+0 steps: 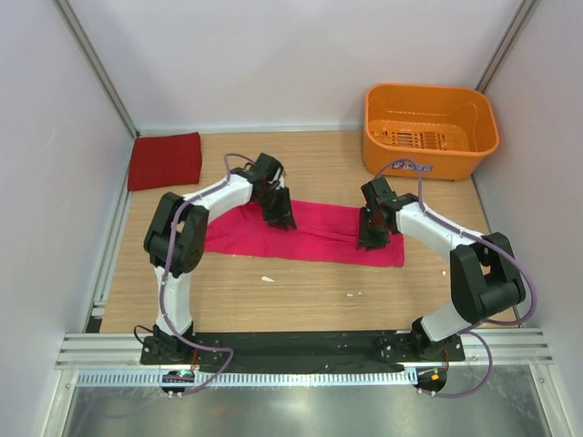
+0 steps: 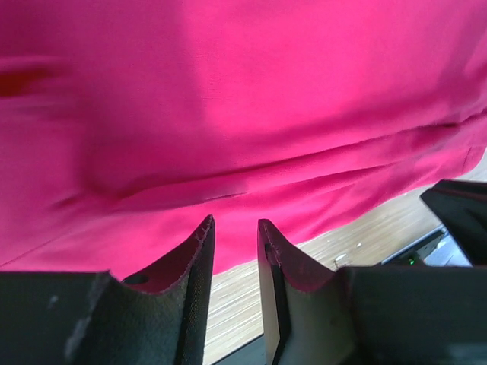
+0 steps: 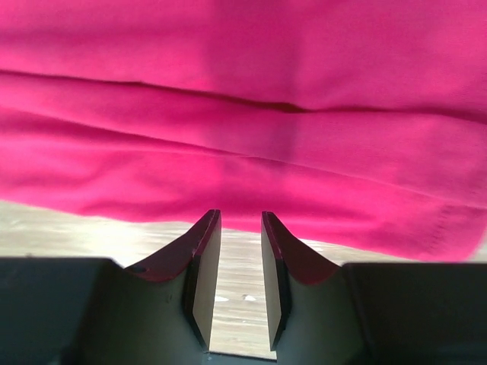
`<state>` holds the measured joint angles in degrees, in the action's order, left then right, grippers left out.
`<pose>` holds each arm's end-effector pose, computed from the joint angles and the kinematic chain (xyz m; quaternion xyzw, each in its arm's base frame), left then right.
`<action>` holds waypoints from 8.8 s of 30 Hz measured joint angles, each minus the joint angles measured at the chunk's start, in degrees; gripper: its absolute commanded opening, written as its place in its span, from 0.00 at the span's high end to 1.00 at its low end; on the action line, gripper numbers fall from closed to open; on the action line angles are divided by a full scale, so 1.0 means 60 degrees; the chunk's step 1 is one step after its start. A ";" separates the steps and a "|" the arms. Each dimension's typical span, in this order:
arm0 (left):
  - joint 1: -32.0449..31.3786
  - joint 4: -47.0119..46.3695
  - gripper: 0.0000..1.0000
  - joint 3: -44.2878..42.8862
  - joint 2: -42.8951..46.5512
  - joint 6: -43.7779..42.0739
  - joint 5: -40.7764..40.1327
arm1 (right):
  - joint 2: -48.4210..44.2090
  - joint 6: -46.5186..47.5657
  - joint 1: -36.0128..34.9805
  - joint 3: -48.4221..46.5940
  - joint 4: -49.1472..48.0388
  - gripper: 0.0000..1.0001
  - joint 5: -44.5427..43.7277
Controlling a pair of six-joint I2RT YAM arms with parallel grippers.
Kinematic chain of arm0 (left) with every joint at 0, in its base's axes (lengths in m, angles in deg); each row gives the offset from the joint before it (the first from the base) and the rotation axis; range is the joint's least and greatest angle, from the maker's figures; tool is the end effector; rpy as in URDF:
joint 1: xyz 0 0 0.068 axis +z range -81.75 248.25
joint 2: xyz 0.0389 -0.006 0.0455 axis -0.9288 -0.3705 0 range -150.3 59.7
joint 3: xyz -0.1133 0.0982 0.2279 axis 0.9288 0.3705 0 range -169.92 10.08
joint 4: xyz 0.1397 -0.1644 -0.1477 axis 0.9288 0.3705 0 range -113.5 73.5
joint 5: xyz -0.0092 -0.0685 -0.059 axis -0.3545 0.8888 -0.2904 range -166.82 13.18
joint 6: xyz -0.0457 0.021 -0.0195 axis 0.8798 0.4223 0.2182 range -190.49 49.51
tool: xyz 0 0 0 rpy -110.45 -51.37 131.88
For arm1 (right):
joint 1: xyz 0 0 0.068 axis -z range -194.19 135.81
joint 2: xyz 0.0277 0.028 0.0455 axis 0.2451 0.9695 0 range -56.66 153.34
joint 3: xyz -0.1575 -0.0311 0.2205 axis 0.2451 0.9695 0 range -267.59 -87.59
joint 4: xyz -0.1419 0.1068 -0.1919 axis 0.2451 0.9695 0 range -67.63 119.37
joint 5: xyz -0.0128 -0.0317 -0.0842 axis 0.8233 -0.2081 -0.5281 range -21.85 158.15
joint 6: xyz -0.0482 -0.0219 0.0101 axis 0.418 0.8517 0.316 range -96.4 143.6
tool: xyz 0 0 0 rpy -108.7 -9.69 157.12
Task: Fold and stack the t-shirts
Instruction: Fold the tshirt
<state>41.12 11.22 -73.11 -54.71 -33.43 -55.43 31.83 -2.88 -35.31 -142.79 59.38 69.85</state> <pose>0.3619 -0.2001 0.1805 -0.0446 0.9608 -0.2626 0.0771 0.2681 0.1048 0.1900 0.0435 0.9842 0.0824 0.1506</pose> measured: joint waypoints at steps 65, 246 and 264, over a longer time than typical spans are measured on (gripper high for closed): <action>-0.1603 0.0696 0.63 -0.1861 -0.0761 -0.0539 0.0113 | 0.0058 -0.0229 0.2138 -0.0769 -0.0882 0.57 -0.2215; 0.3450 0.1497 1.00 0.1472 0.2528 -0.0393 0.0718 | 0.6218 -0.0273 -0.1457 -0.6124 -0.3020 0.87 0.4532; 0.3417 0.0882 1.00 0.3687 0.3515 0.0047 0.0670 | 0.5380 0.0284 -0.1647 -0.5144 -0.2674 0.80 0.4138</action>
<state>61.62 16.51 -50.99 -33.62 -33.15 -51.41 64.11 -1.17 -45.19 -173.65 43.34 94.68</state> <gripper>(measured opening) 0.005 0.193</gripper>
